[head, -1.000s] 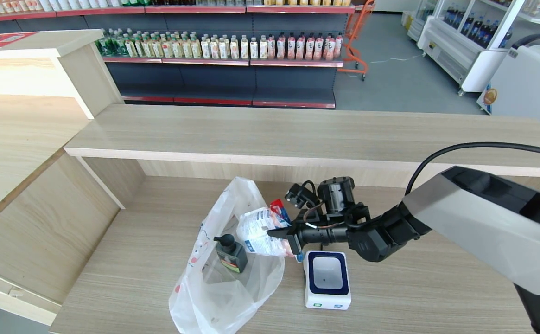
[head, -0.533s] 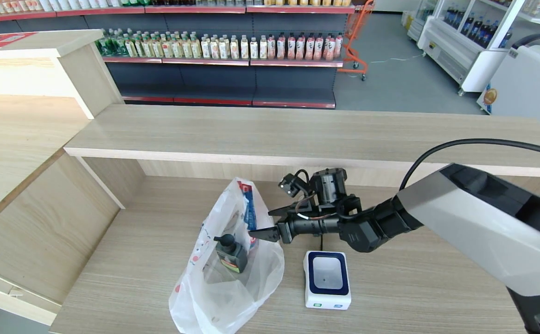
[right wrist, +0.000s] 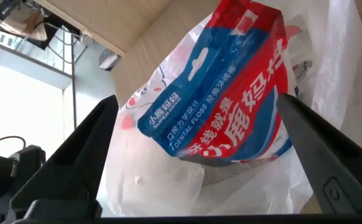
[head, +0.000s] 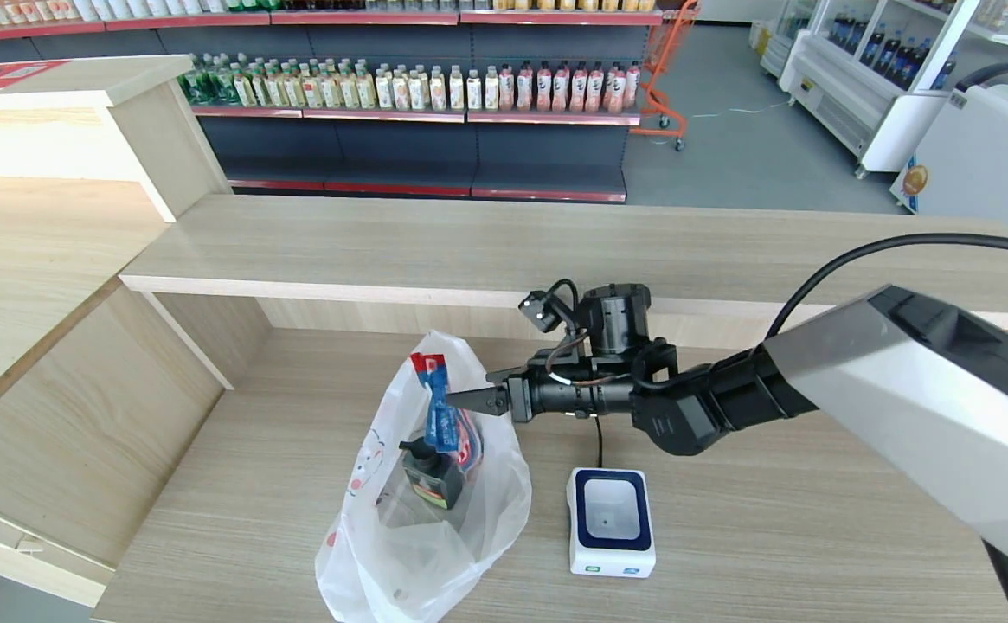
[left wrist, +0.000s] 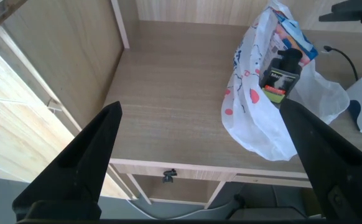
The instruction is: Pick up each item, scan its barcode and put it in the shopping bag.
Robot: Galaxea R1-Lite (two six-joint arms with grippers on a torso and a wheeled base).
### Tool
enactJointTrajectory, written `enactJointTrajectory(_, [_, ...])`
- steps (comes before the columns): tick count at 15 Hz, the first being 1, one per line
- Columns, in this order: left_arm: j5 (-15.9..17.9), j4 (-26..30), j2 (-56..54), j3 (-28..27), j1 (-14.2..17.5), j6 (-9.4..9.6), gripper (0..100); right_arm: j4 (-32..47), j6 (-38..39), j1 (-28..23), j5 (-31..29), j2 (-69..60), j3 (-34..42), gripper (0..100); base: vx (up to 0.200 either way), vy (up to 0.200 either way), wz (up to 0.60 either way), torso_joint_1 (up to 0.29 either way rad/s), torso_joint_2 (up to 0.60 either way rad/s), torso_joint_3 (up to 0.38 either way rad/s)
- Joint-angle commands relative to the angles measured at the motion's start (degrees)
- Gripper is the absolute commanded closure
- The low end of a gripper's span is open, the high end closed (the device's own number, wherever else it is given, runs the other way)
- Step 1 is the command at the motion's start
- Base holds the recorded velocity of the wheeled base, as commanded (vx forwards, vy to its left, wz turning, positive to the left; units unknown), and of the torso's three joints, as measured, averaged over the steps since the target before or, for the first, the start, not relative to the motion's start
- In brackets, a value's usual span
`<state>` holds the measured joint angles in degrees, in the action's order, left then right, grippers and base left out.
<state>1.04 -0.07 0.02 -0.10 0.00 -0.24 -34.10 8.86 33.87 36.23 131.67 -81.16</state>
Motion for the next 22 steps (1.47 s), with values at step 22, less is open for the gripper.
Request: enactJointTrajectory(22, [0.02, -0.01, -0.02, 0.01, 0.0, -0.02, 0, 10.02, -2.45, -21.47, -30.08, -74.72, 63.06, 0, 0.0, 0.0, 0.0, 0.0, 0.0, 0.0])
